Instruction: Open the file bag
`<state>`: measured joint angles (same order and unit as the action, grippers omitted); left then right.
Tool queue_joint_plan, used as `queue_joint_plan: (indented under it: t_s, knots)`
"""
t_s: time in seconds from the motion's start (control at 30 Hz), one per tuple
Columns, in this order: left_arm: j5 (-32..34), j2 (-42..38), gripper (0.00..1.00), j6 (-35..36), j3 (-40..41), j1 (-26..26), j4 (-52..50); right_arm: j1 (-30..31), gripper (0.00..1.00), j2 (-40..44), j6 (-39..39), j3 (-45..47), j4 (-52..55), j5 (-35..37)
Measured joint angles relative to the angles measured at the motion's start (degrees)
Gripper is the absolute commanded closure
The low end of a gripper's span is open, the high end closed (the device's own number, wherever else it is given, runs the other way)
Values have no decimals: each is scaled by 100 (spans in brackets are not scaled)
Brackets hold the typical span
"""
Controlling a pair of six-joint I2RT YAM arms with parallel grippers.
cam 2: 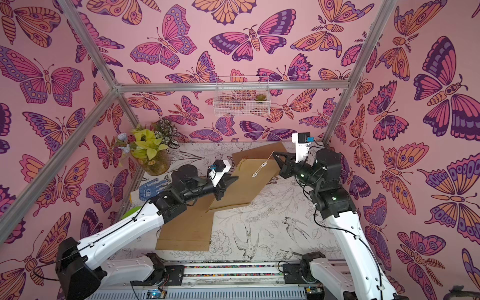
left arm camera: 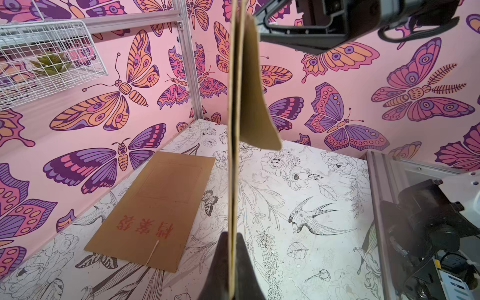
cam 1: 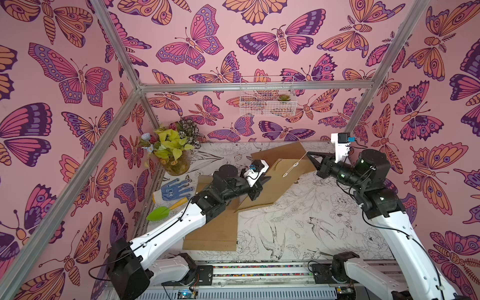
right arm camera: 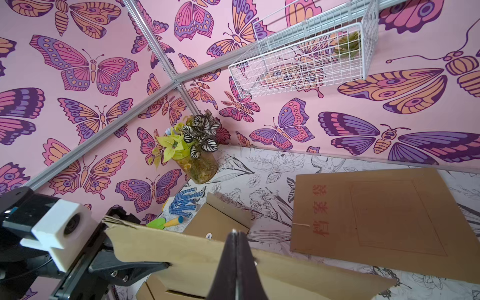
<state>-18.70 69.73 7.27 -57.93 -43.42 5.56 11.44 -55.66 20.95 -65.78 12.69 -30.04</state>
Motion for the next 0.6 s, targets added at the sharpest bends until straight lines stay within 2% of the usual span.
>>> queue_joint_plan:
  t_s: [0.6]
  knots:
    - [11, 210, 100, 61, -278, 0, -247, 0, 100, -101, 13, 7, -546, -1220]
